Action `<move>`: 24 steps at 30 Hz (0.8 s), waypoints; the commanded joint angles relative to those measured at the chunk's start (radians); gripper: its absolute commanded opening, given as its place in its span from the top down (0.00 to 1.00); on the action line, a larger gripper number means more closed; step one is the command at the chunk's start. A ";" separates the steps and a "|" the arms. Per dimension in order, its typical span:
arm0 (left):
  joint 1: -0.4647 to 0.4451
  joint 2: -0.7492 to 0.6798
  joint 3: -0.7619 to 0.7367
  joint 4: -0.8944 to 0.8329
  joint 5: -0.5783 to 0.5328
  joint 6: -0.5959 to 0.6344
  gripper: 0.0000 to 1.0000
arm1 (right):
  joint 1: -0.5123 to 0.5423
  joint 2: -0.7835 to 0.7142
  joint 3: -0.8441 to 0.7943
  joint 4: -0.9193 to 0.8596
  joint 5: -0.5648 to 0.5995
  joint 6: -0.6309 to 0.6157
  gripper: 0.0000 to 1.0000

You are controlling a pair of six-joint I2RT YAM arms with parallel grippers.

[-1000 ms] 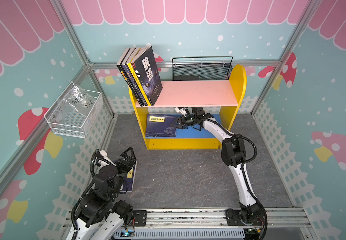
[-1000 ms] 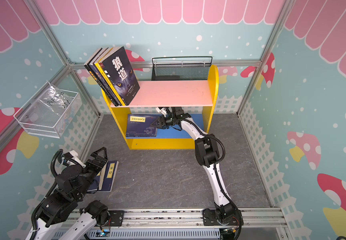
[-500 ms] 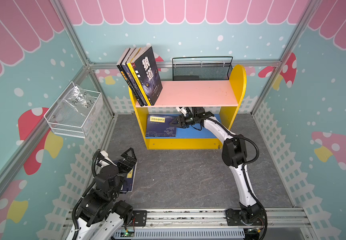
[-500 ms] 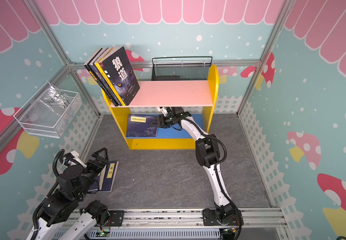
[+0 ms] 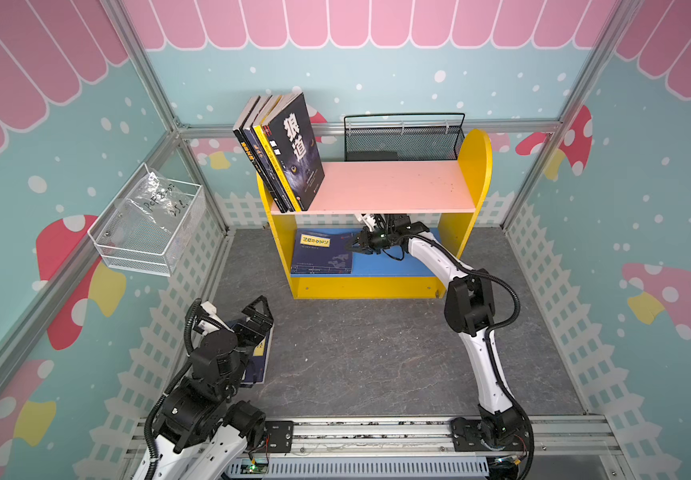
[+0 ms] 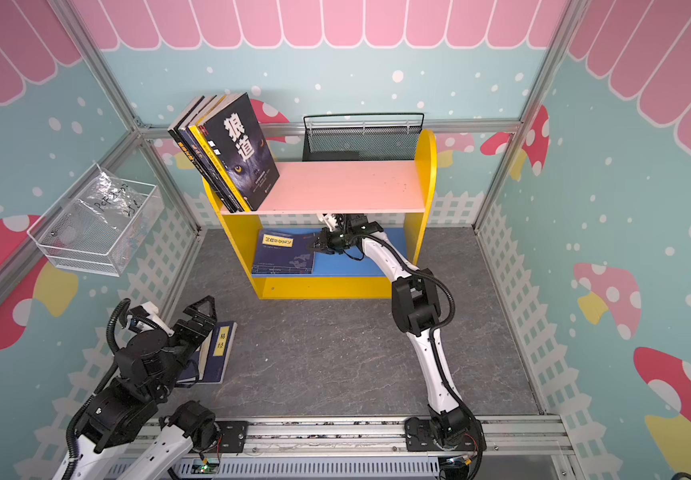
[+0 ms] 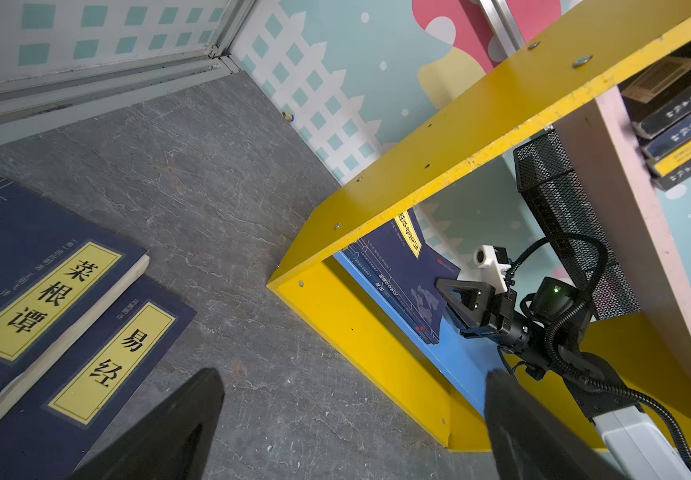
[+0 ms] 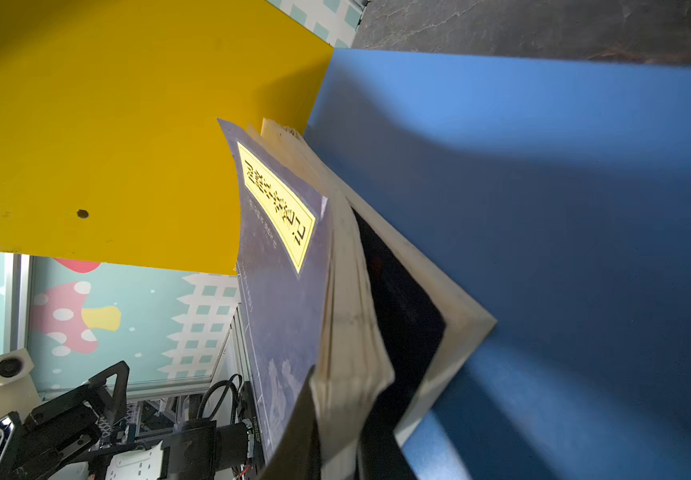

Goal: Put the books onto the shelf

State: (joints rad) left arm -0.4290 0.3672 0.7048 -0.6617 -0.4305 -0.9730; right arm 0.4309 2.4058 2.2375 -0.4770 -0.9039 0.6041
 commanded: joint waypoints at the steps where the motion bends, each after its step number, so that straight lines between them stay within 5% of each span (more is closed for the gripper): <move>1: -0.005 -0.012 -0.011 -0.017 -0.016 -0.015 0.00 | 0.000 -0.013 0.011 0.010 -0.057 -0.054 0.86; 10: -0.005 -0.006 -0.012 -0.016 -0.016 -0.018 0.00 | 0.000 0.012 0.016 0.009 -0.122 -0.094 0.86; 24: -0.005 -0.007 -0.018 -0.016 -0.014 -0.023 0.00 | 0.005 0.039 0.033 0.098 -0.073 0.044 0.86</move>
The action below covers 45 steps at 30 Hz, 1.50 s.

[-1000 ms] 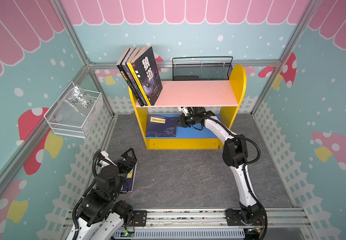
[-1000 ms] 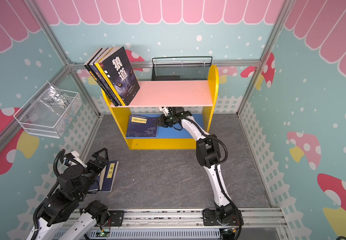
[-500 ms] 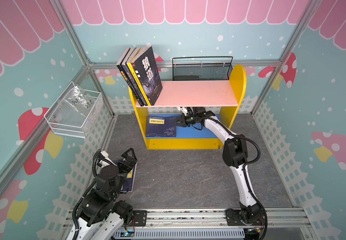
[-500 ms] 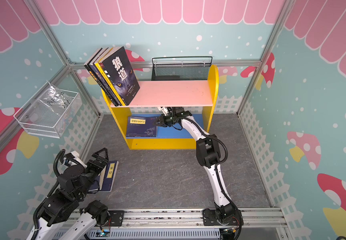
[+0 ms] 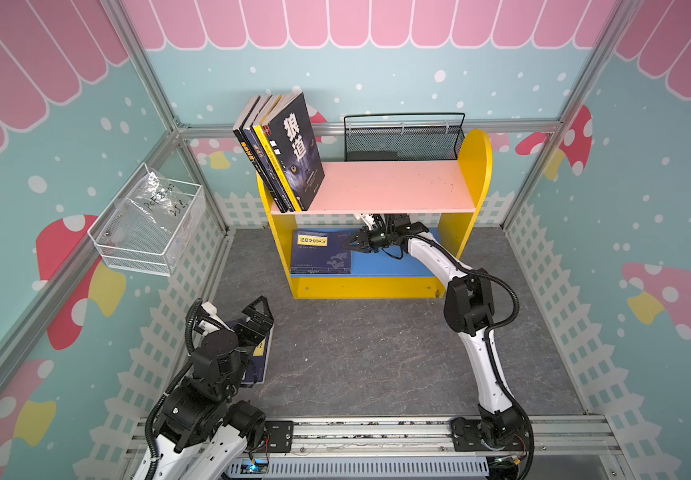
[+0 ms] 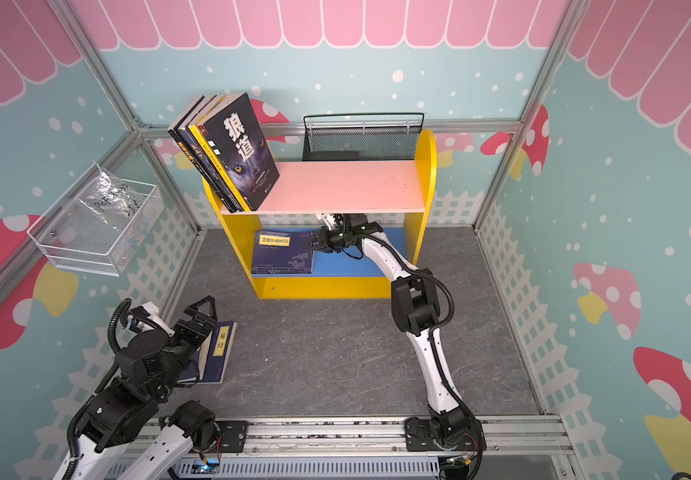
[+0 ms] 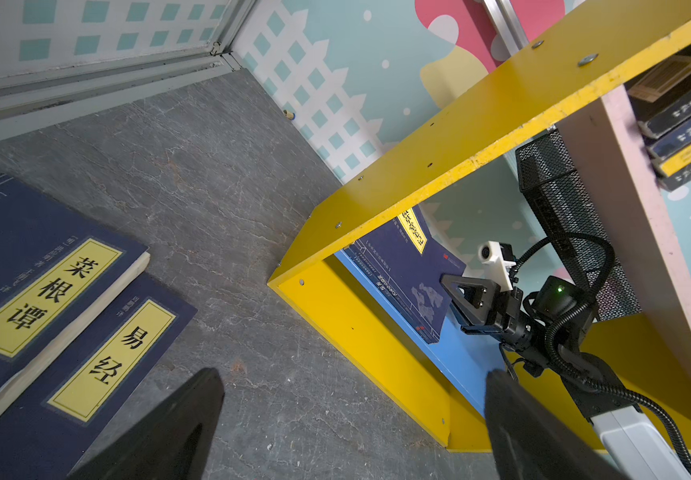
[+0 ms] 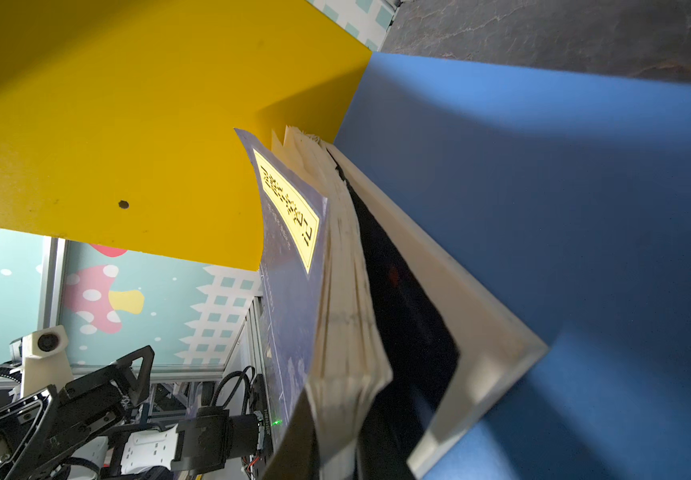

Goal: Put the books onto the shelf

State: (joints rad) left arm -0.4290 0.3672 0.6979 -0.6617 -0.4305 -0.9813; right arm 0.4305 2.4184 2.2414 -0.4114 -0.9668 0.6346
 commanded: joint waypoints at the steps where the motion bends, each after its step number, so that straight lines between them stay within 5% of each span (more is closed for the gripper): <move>1: -0.005 -0.007 -0.011 -0.017 -0.014 -0.013 0.00 | 0.006 0.026 0.030 0.029 -0.013 0.010 0.86; 13: -0.005 -0.002 -0.014 -0.017 -0.017 -0.016 0.00 | 0.008 0.035 0.033 0.019 -0.053 -0.022 0.85; 20: -0.005 -0.005 -0.017 -0.019 -0.015 -0.019 0.00 | 0.007 0.019 0.035 0.019 -0.011 -0.019 0.60; 27: -0.005 -0.005 -0.021 -0.019 -0.011 -0.025 0.00 | 0.007 -0.009 0.036 0.018 0.029 -0.018 0.51; 30: -0.005 -0.006 -0.020 -0.021 -0.012 -0.023 0.00 | 0.007 -0.025 0.034 -0.008 0.075 -0.032 0.36; 38: -0.005 -0.012 -0.016 -0.057 -0.051 -0.020 0.00 | 0.006 -0.119 0.015 -0.081 0.258 -0.077 0.34; 45: -0.004 0.053 0.011 -0.127 -0.152 -0.008 0.00 | 0.009 -0.288 -0.210 0.005 0.358 -0.056 0.31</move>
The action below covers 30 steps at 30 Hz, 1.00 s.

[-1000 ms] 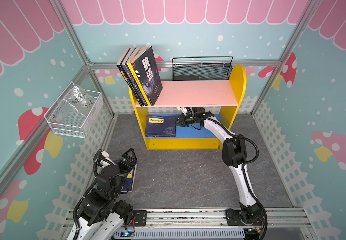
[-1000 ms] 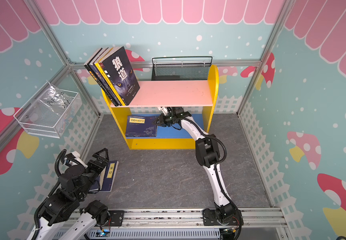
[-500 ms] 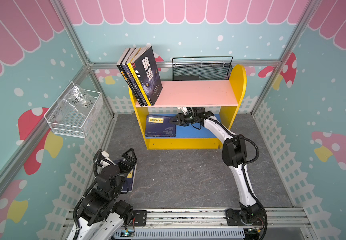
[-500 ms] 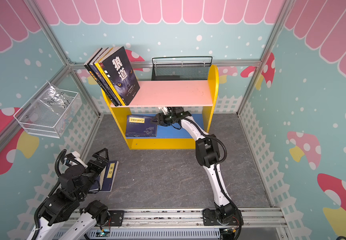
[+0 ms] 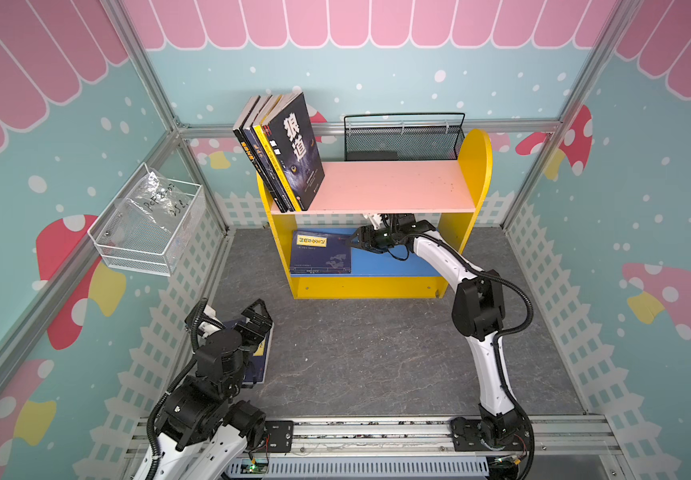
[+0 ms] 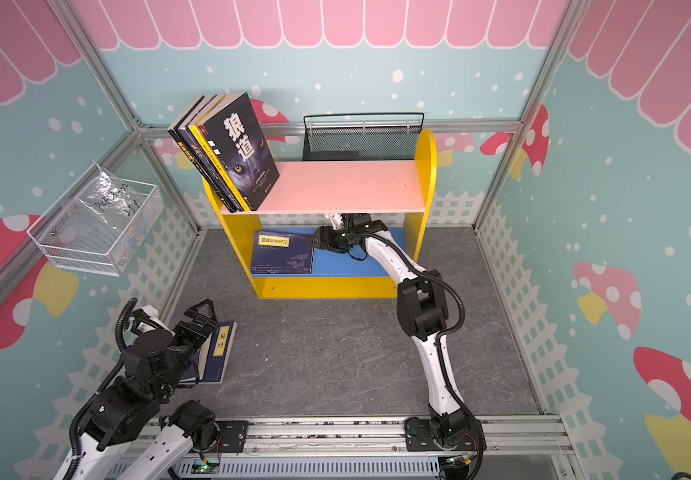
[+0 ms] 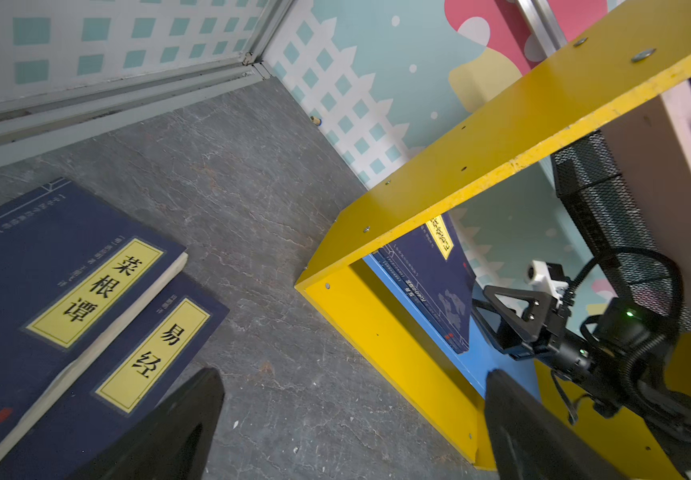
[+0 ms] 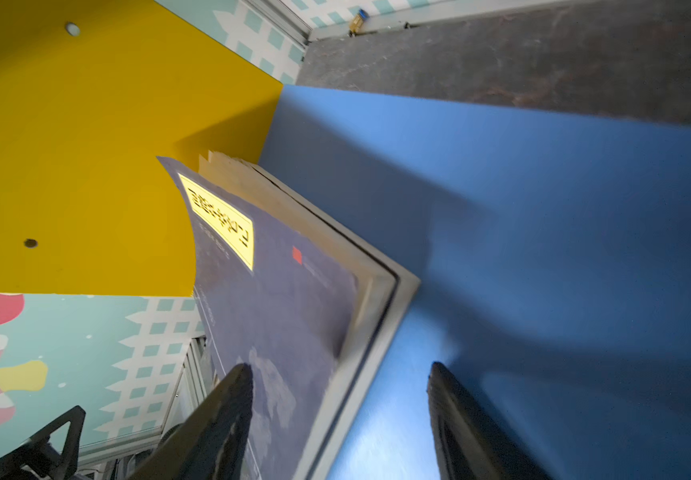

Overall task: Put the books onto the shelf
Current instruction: 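Open the right gripper and withdraw it while left gripper moves to floor books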

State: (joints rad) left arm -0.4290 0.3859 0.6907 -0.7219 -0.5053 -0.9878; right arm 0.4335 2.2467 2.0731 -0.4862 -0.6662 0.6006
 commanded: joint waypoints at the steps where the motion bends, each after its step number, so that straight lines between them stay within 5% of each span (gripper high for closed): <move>1: -0.004 0.052 0.014 -0.072 -0.098 0.001 0.00 | 0.008 -0.148 -0.091 0.107 0.058 -0.013 0.30; 7: 0.104 0.200 0.009 -0.083 -0.098 -0.023 0.00 | 0.041 -0.339 -0.420 0.333 0.053 0.017 0.27; 14: 0.402 0.349 -0.017 -0.027 0.075 0.036 0.00 | 0.232 -0.639 -0.810 0.441 0.359 0.016 0.26; 20: 0.616 0.422 -0.066 0.052 0.145 0.138 0.00 | 0.361 -0.823 -1.192 0.697 0.465 0.216 0.26; 30: 0.935 0.608 -0.099 0.182 0.306 0.155 0.00 | 0.416 -0.884 -1.319 0.743 0.546 0.257 0.25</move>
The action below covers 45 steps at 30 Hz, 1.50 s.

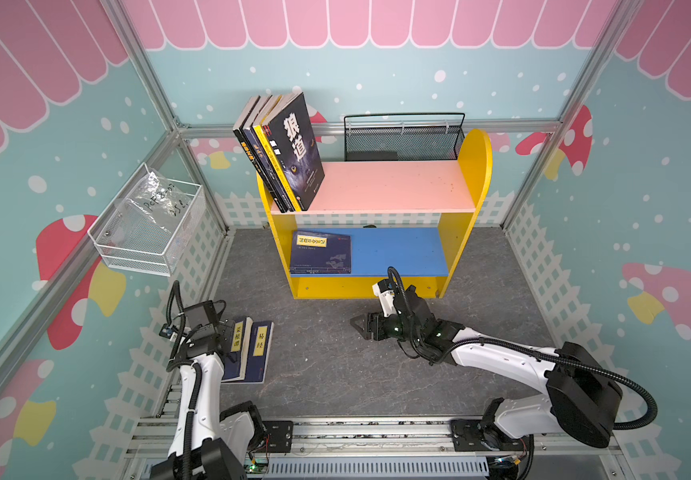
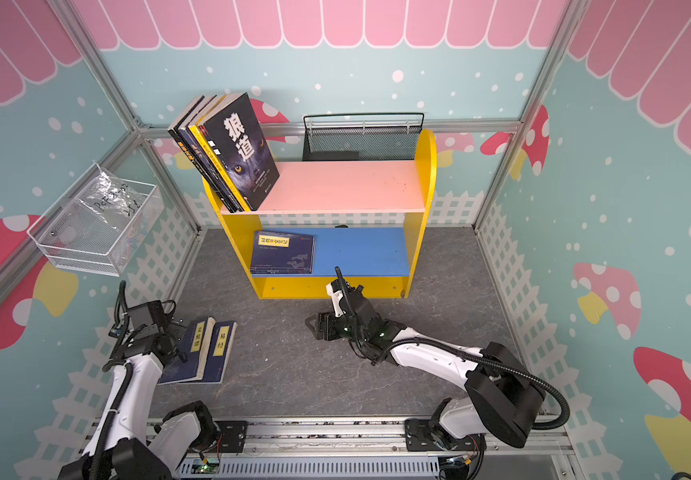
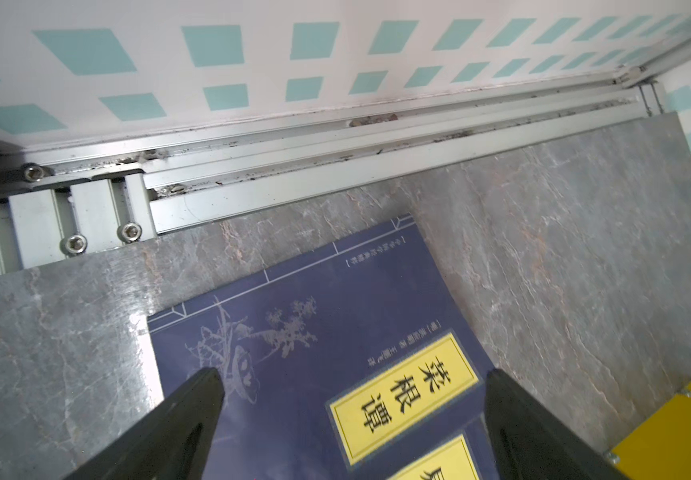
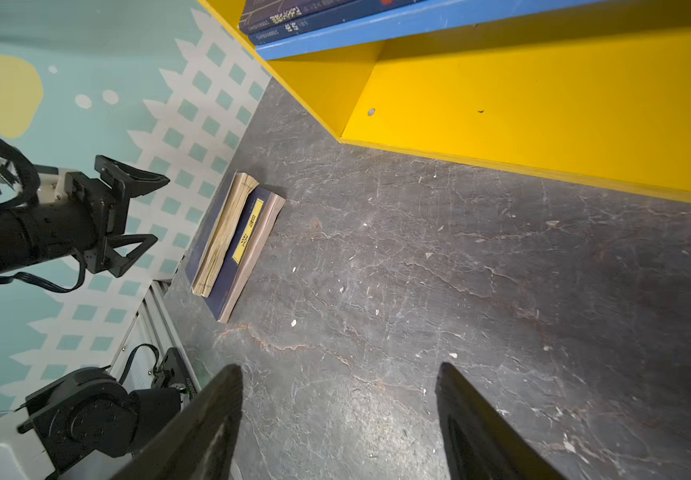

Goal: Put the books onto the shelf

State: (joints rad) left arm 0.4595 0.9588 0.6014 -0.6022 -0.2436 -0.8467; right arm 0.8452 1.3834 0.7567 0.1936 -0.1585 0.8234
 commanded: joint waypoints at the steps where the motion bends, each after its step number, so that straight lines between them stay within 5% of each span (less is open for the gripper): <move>1: 0.068 0.061 -0.008 0.074 0.046 0.019 0.00 | 0.005 -0.013 -0.003 0.064 0.034 0.038 0.25; 9: 0.223 0.224 -0.061 0.255 0.170 0.030 0.00 | 0.006 0.022 0.000 0.070 0.021 0.069 0.25; 19: 0.246 0.413 -0.008 0.298 0.367 0.067 0.02 | 0.005 0.054 0.013 0.068 0.042 0.089 0.24; 25: 0.064 0.468 -0.004 0.233 0.326 0.067 0.03 | 0.006 0.120 0.041 0.068 0.035 0.128 0.24; 35: -0.078 0.283 -0.175 0.193 0.390 0.025 0.02 | 0.018 0.280 0.068 0.122 -0.042 0.247 0.24; 45: -0.437 0.175 -0.194 0.154 0.376 -0.095 0.03 | 0.027 0.418 0.104 0.283 -0.099 0.242 0.24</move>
State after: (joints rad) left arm 0.0849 1.1450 0.4553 -0.3325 0.0906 -0.8528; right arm 0.8661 1.7805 0.8261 0.3981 -0.2478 1.0657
